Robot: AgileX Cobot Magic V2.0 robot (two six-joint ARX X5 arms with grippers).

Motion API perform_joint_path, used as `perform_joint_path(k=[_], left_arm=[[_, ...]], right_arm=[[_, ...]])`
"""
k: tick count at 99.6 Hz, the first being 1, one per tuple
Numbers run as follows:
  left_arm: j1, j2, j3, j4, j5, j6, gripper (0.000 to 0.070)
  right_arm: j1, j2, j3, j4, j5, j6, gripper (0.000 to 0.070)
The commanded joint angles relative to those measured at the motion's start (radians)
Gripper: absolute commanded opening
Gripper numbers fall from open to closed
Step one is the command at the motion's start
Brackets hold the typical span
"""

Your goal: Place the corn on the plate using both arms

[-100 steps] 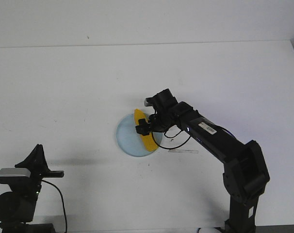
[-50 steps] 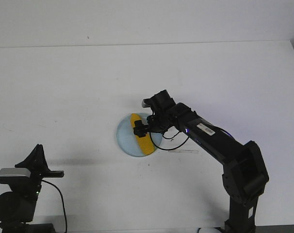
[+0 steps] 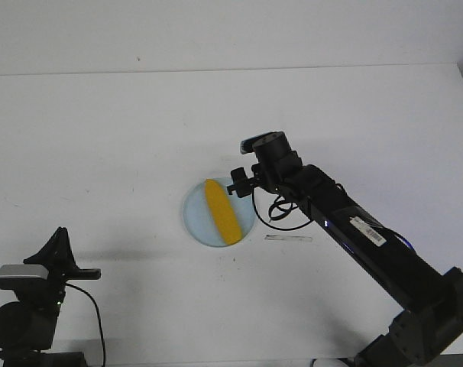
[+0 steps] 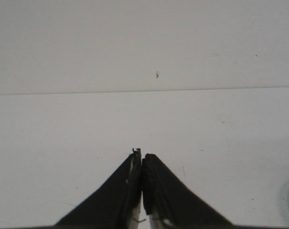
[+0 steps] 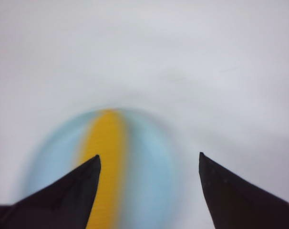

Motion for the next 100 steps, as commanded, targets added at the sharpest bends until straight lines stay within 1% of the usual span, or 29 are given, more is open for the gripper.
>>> perform_joint_path(k=[1,7,14,21,30,36,38,51,55,61,67,75,100], left_arm=[[0.002,-0.001,0.006,0.011,-0.005,0.014,0.0003],[0.002,-0.001,0.006,0.011,-0.005,0.014,0.0003],[0.002,-0.001,0.006,0.011,-0.005,0.014,0.0003],[0.002,-0.001,0.006,0.011,-0.005,0.014,0.0003],[0.002,-0.001,0.006,0.011,-0.005,0.014,0.0002],[0.002,-0.001,0.006,0.011,-0.005,0.014,0.0003],[0.002,-0.001,0.006,0.011,-0.005,0.014,0.0002],[0.002,-0.001,0.006,0.011,-0.005,0.014,0.0003],[0.002,-0.001,0.006,0.011,-0.005,0.014,0.0003],[0.002,-0.001,0.006,0.011,-0.005,0.014,0.0003],[0.002,-0.001,0.006,0.011,-0.005,0.014,0.0003],[0.002,-0.001,0.006,0.011,-0.005,0.014,0.0003],[0.002,-0.001,0.006,0.011,-0.005,0.014,0.0003]], right_arm=[[-0.001,-0.021,-0.034,0.036,0.101,-0.054,0.0406],[-0.023,-0.068,-0.099,0.092,0.109,-0.066,0.0285],[-0.058,-0.134,-0.200,0.182,0.108,-0.066,0.0113],[-0.093,-0.195,-0.295,0.266,0.096,-0.079,0.0039],[-0.152,-0.282,-0.420,0.357,0.019,-0.131,0.0028],[-0.198,-0.339,-0.498,0.406,-0.066,-0.161,0.0017],[-0.220,-0.364,-0.529,0.423,-0.105,-0.170,0.0017],[-0.338,-0.480,-0.671,0.497,-0.279,-0.171,0.0017],[-0.377,-0.514,-0.712,0.519,-0.308,-0.180,0.0017],[-0.430,-0.558,-0.767,0.557,-0.303,-0.185,0.0017],[-0.483,-0.611,-0.818,0.557,-0.292,-0.188,0.0017],[-0.534,-0.685,-0.870,0.557,-0.259,-0.189,0.0016],[-0.557,-0.947,-0.981,0.558,-0.134,-0.181,0.0016]])
